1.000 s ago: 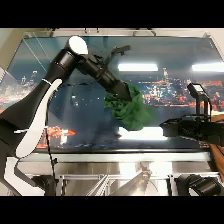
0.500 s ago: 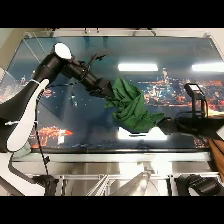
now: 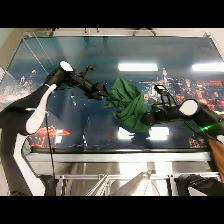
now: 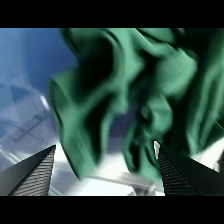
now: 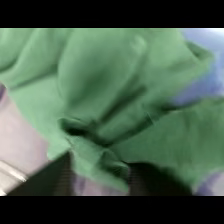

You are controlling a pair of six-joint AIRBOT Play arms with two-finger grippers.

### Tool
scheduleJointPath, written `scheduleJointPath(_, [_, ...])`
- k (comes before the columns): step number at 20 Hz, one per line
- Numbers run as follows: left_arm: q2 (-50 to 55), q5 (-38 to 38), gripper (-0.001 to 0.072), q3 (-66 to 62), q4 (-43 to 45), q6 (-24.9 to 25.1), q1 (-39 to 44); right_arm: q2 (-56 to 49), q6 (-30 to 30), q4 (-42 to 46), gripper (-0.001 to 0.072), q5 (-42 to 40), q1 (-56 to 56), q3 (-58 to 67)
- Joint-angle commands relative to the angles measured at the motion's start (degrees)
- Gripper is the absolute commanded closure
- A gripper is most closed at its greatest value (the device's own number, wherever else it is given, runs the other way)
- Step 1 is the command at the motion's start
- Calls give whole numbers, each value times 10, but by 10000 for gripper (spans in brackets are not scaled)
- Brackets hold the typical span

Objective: Fold the shirts.

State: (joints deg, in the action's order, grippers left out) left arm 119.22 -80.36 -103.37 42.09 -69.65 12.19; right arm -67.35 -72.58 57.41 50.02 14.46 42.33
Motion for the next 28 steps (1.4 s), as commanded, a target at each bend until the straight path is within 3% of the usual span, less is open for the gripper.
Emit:
scheduleJointPath(1, [75, -16, 10, -83, 0, -7, 16, -52, 69, -77, 495, -18, -1, 19])
scheduleJointPath(2, [90, -14, 10, -106, 0, -12, 22, -52, 68, -85, 502, -18, -1, 22])
scheduleJointPath(3, [105, -11, 11, -131, 0, -14, 30, -51, 69, -91, 624, -17, -1, 23])
scheduleJointPath(4, [118, -9, 18, -152, 0, -16, 37, -49, 68, -91, 680, -15, -1, 23])
scheduleJointPath(6, [129, 8, 39, -162, -1, -16, 48, -49, 68, -91, 680, -5, -1, 23])
scheduleJointPath(9, [126, 35, 447, -132, -2, -13, 54, -49, 68, -91, 680, 0, -1, 23])
scheduleJointPath(10, [126, 34, 679, -128, -2, -13, 53, -49, 68, -91, 680, 0, -1, 23])
scheduleJointPath(12, [125, 27, 689, -130, -14, -11, 48, -49, 68, -91, 680, -1, -1, 23])
scheduleJointPath(16, [92, -22, 692, -154, -136, 3, 10, -14, 67, -89, 683, 11, -9, 33])
scheduleJointPath(18, [23, -65, 692, -153, -147, 4, -29, 59, 66, -63, 683, 44, -58, 80])
scheduleJointPath(20, [-65, -100, 692, -153, -148, -1, -79, 146, 24, -17, 683, 39, -142, 136])
scheduleJointPath(23, [-209, -100, 691, -95, -146, 1, -150, 259, -23, 0, 682, 18, -303, 175])
scheduleJointPath(25, [-294, -100, 691, -29, -146, 9, -189, 303, -21, 0, 682, 42, -390, 175])
scheduleJointPath(28, [-373, -133, 691, 74, -146, 31, -217, 309, 37, -46, 682, 140, -425, 173])
